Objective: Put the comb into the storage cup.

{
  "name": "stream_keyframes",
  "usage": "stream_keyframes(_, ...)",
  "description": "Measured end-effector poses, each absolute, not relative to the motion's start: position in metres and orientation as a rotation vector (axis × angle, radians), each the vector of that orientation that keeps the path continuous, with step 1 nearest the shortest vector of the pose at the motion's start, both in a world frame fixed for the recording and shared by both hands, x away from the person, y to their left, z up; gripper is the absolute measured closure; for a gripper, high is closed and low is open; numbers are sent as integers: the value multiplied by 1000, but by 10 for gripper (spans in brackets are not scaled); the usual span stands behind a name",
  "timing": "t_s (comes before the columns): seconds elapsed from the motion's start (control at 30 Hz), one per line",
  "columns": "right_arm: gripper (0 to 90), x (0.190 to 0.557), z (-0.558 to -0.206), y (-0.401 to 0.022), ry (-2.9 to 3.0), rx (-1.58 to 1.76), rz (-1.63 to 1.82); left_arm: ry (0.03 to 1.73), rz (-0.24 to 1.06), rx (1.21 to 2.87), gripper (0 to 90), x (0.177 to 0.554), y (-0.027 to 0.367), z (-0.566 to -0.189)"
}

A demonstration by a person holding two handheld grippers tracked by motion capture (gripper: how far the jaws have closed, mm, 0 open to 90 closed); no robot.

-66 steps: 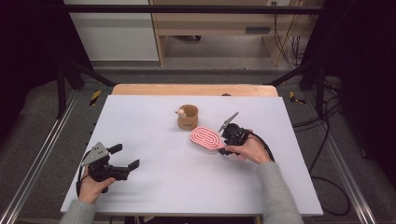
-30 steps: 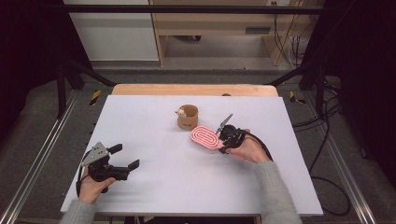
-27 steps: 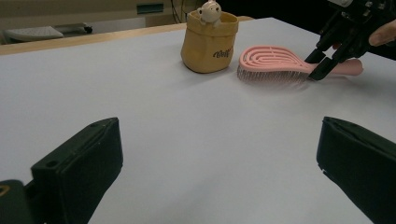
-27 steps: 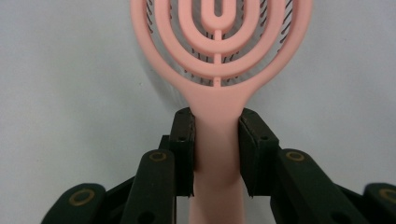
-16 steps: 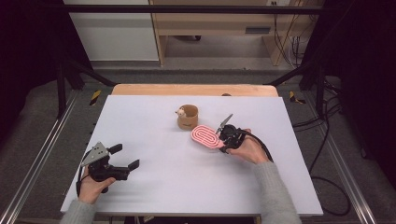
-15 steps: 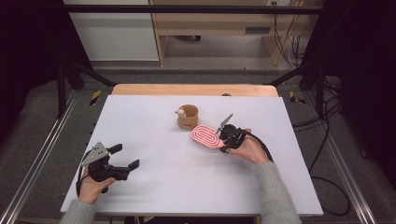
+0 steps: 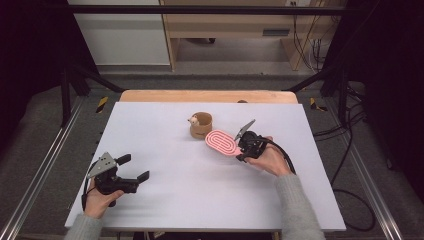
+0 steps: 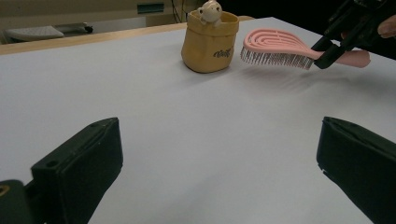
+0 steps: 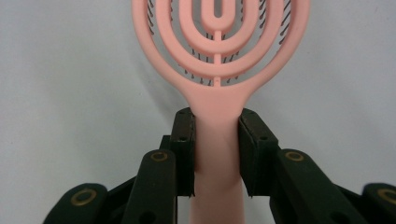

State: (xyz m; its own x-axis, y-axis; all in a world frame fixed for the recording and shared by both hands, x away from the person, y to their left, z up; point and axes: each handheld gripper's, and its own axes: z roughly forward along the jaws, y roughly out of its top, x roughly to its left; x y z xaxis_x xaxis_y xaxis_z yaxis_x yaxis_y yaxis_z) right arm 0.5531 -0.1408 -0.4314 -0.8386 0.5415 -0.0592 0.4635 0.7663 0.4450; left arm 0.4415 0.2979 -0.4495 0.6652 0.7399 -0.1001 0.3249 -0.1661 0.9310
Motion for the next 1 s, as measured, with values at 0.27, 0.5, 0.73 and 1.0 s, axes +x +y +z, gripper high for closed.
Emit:
stream_keyframes(0.27,702,545,-424,-147,2745,780,702,859,458,1757,4,441,298,-449)
stream_keyframes(0.5,703,534,-419,-154,2703,777,790,861,461,1758,4,441,296,-449)
stream_keyframes(0.73,702,523,-418,-157,2660,756,885,862,460,1758,4,441,295,-448)
stream_keyframes(1.0,702,512,-416,-163,2596,752,992,865,459,1757,4,441,292,-447)
